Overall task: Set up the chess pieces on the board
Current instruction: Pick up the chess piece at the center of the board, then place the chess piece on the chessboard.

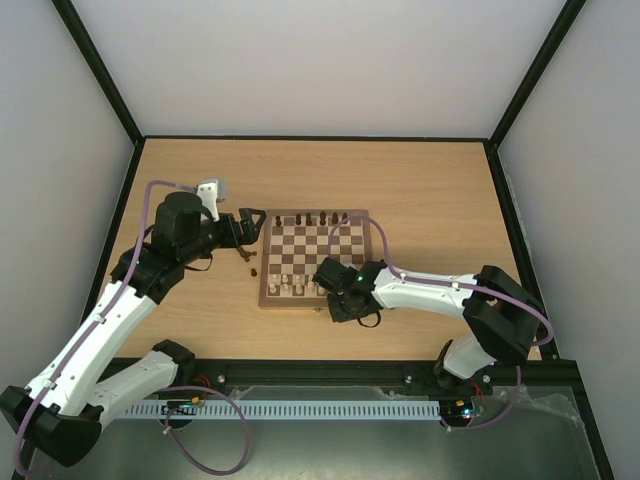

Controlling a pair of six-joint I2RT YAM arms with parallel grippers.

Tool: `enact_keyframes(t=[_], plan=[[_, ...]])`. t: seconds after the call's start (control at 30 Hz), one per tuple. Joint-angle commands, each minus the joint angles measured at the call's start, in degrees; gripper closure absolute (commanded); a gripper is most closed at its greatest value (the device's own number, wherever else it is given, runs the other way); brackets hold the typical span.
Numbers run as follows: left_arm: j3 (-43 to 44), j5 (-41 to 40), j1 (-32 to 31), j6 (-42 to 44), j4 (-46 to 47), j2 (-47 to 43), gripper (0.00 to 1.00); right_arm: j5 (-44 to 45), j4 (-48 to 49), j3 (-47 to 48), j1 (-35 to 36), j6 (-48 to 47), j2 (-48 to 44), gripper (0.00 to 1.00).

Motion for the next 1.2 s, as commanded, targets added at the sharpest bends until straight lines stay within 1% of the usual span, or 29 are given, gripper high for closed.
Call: enact_keyframes(t=[0.0, 0.13, 0.3, 0.5, 0.63, 0.73, 0.87, 0.97, 1.17], plan=[[-0.8, 0.2, 0.4, 0.4, 0.9, 0.3, 0.01, 1.1, -1.6, 1.9, 0.3, -0.5, 0.9, 0.76], [-0.9, 0.2, 0.4, 0.5, 0.9, 0.4, 0.00, 1.5, -1.8, 2.2, 0.3, -0.6, 1.1, 0.78], [-1.1, 0.3, 0.4, 0.4, 1.2, 0.5, 0.01, 1.7, -2.0, 2.1, 0.4, -0.6, 1.4, 0.87], [-1.0, 0.5, 0.5, 0.3, 1.3, 0.6, 0.00, 2.6, -4.7, 2.8, 0.6, -0.4, 0.1, 0.93], [-0.7, 0.7, 0.5, 0.2, 1.5, 0.8, 0.01, 3.1, -9.9, 5.8, 0.8, -0.6, -4.3, 0.93], [-0.3, 0.6, 0.5, 0.3, 1.5, 1.2, 0.01, 5.1, -15.9, 10.1, 0.8, -0.8, -7.4, 0.92], [-0.1, 0.7, 0.5, 0.6, 1.6, 1.6, 0.00, 8.5, -23.5, 16.9, 0.4, -1.9, -9.0, 0.91], [0.0, 0.7, 0.6, 0.9, 1.9, 2.1, 0.01, 9.9, -25.1, 21.2, -3.5, -5.3, -8.0, 0.91], [0.7, 1.3, 1.2, 1.8, 2.2, 3.3, 0.01, 7.9, -21.8, 30.1, -16.6, -14.5, -1.0, 0.92]])
